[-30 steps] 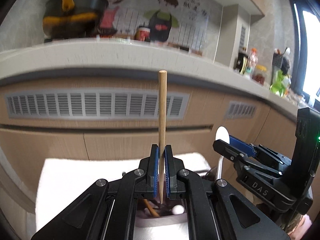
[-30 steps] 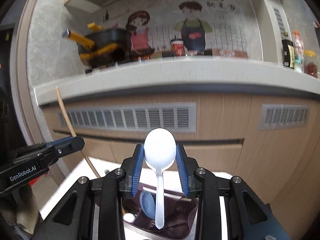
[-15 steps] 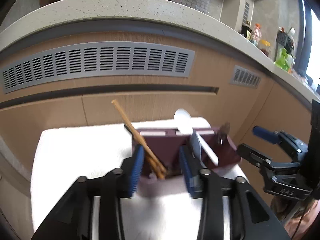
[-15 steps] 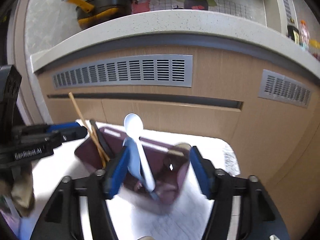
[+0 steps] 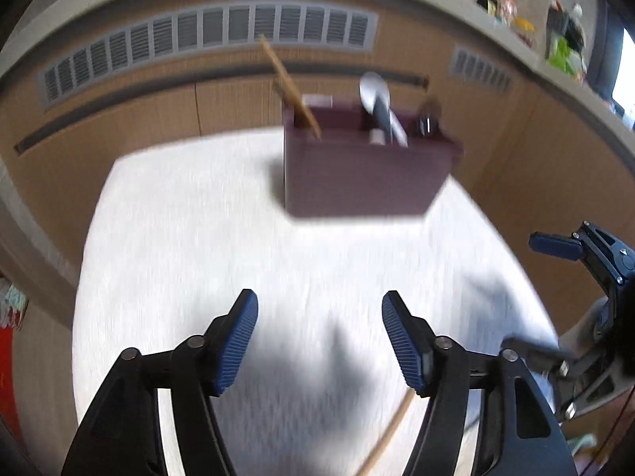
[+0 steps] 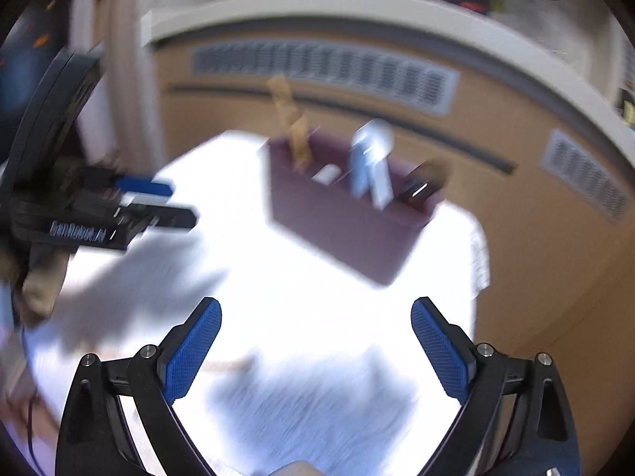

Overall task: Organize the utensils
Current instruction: 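Move the left gripper to the other chopstick while the right reaches the silver shovel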

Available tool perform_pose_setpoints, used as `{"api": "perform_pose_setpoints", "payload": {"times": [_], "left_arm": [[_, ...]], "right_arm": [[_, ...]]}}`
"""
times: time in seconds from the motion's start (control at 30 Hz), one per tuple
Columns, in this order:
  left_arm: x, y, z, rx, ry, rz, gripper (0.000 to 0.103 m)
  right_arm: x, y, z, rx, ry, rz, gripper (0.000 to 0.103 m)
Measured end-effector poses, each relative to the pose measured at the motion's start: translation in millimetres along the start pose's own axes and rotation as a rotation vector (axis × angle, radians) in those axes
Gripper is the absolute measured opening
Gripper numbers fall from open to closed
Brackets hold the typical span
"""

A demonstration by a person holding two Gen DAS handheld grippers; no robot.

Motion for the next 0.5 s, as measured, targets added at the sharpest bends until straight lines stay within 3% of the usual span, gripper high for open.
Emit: {"api": "perform_pose_setpoints", "payload": {"times": [0.2, 0.37, 0.4, 0.47, 0.5], "left_arm": [[2, -45, 24, 0.05, -0.018, -0.087, 0.066], [-2, -65, 35, 0.071, -0.027, -0.109, 0.071], [-4, -68, 35, 0.064, -0.035, -0.106, 0.071], [-3, -66, 34, 0.048, -0.046, -0.098, 0.074], [-2, -65, 33, 0.039, -0.048, -0.091, 0.074]], "right_arm": [[1, -70, -31, -0.153, 0.068, -0.185, 0.094], [-18, -97, -8, 0.018, 0.087, -0.257, 0.092], [-24, -102, -1, 0.065, 0.107, -0.268, 0.088], [-27, -110, 7, 0.136, 0.164, -0.328, 0.059], [-25, -117, 9, 0.171, 0.196, -0.383, 0.053]]}}
Point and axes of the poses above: each gripper's, at about its wrist camera, not at the fingertips, and x roughly the way its jaws point, z to its right, y to its top, the point moved 2 cm from there along x, roughly the way its jaws point, and after that the axes turned 14 degrees about x, right-handed, at the moved point
